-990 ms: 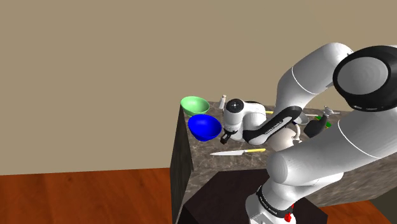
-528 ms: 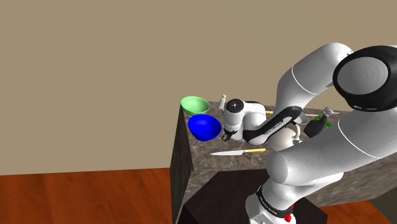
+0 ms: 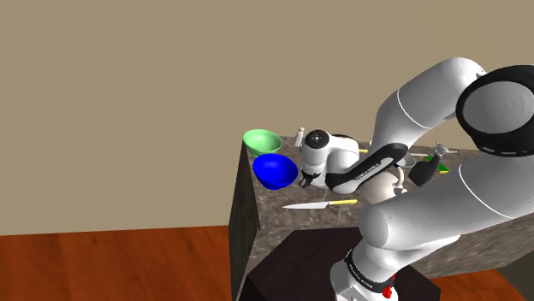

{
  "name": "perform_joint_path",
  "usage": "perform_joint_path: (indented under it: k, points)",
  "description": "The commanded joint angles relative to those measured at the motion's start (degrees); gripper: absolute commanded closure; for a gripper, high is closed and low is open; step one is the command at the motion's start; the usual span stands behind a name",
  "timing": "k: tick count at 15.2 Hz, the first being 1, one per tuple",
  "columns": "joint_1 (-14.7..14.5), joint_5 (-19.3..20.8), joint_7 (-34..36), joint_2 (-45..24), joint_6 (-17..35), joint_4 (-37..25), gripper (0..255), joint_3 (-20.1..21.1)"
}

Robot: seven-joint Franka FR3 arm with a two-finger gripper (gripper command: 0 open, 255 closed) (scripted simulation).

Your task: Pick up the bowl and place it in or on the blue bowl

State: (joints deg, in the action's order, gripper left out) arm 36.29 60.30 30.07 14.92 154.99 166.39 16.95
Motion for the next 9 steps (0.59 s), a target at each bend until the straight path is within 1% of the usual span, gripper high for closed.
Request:
perform_joint_path:
  k: [1,5,9]
  points:
    - [-1.43,-4.07,-3.87,2.45,-0.74,0.68,255,-0.89]
    - [-4.85,-11.10,-10.60,7.00,-3.28,1.40,255,-3.08]
    - [-8.00,-16.55,-16.01,11.13,-6.54,1.51,255,-5.12]
